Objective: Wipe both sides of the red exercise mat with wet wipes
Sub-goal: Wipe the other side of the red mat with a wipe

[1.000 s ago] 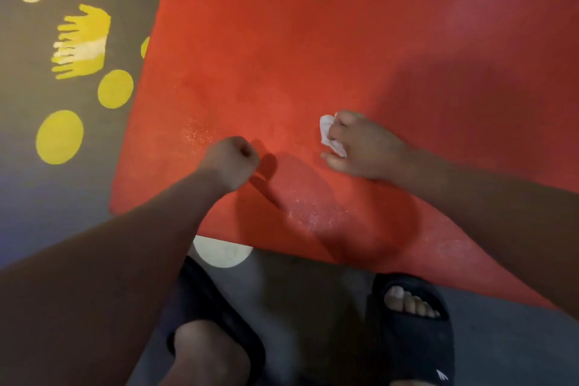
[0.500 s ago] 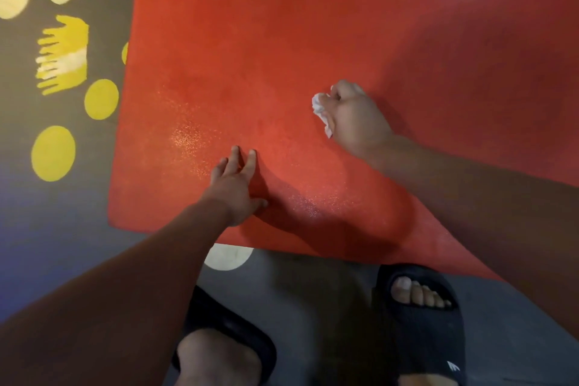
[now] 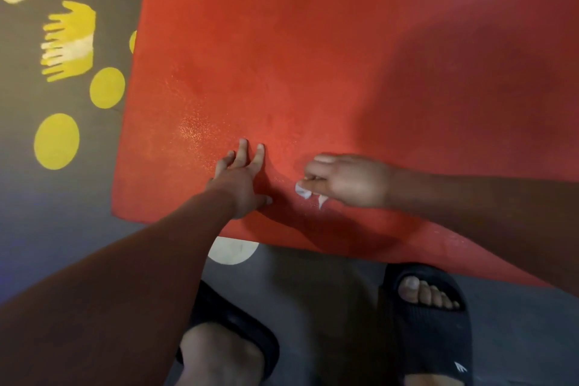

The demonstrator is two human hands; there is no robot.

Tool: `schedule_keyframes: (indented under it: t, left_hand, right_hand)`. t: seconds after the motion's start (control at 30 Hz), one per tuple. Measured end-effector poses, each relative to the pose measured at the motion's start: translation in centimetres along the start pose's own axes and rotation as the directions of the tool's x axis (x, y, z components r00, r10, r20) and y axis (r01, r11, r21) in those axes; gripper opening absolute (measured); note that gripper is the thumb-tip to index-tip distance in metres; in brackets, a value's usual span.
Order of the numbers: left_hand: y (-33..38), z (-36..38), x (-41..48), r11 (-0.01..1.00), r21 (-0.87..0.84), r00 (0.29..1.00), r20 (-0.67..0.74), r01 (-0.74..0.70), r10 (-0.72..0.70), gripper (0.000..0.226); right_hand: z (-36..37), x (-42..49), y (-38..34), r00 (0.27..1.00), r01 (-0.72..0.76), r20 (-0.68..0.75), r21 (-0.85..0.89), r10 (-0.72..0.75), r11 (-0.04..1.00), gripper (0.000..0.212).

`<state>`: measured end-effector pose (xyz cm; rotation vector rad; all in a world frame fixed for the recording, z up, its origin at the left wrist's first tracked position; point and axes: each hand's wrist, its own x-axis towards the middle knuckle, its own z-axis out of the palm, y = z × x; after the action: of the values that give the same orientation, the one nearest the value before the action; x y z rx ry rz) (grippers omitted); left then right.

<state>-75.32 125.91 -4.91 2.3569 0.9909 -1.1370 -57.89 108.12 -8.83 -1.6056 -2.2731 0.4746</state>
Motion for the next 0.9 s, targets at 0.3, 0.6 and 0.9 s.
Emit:
schedule_keyframes:
  t: [0.3, 0.6, 0.9]
  left_hand:
    - [1.3, -0.6, -0.5, 0.998, 0.008, 0.998, 0.008, 0.057, -0.057, 0.113]
    - [1.3, -0.4, -0.8, 0.998, 0.014, 0.998, 0.004, 0.068, -0.068, 0.111]
    - [0.9, -0.3, -0.8, 0.998, 0.03, 0.998, 0.036, 0.054, -0.055, 0.107]
  right_hand:
    - [-1.4, 2.8, 2.9, 0.825, -0.481, -0.315, 0.045, 0.469, 0.876, 0.019]
    - [-1.2, 3.6, 6.0, 0.863, -0.436, -0.273, 0.028, 0.426, 0.9, 0.03]
    - [0.9, 0.9, -3.2, 0.997, 0.022, 0.065, 0.098, -0.029, 0.995, 0.02]
